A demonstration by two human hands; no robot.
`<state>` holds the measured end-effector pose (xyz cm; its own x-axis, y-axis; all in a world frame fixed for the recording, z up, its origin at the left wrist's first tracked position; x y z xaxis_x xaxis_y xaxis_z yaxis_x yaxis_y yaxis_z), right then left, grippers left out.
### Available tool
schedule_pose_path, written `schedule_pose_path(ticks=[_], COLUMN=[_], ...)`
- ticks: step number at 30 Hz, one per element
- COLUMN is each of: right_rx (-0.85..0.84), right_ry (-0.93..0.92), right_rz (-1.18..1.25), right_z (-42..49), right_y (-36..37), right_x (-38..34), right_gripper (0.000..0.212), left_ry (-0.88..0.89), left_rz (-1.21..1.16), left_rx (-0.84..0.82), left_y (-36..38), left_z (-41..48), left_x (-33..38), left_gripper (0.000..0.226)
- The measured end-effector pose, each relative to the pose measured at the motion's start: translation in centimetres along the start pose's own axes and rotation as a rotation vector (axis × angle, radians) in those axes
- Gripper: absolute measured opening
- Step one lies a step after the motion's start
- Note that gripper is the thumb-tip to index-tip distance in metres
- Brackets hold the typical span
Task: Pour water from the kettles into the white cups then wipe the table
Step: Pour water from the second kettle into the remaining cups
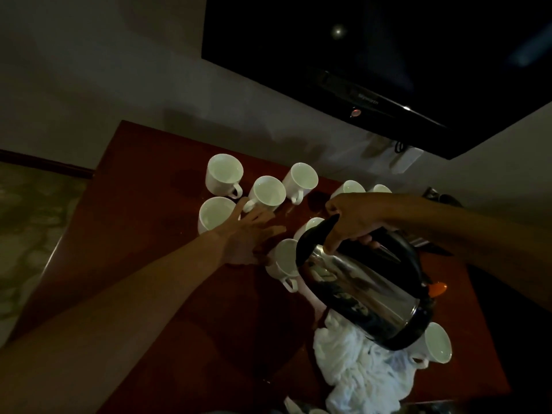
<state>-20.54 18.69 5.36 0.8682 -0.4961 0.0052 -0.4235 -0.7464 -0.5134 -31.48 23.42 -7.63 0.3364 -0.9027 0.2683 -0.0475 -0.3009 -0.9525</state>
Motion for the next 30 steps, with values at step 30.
schedule_pose_path(ticks=[30], right_rx=[-0.095], right_ry=[0.091], right_rz=[-0.146], right_z=[2.6], right_y=[-0.5], right_x=[-3.3], right_gripper=[0.065], left_ry=[-0.021], left_rz=[0.065], left_rx=[-0.035], left_y=[0.7], left_z=[-0.7], left_x=[-0.3], left_gripper=[0.072])
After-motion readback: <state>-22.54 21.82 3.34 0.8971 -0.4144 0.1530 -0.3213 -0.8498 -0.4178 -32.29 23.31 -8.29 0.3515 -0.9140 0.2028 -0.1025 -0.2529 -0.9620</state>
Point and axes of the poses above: each hand's wrist, its own z-axis towards the middle knuckle, its own y-axis out of the palm, x = y × z, the point moved 10 cm from there along z, towards the middle knuckle, and after that the axes turned 5 degrees about -x, right-handed, at the moved point
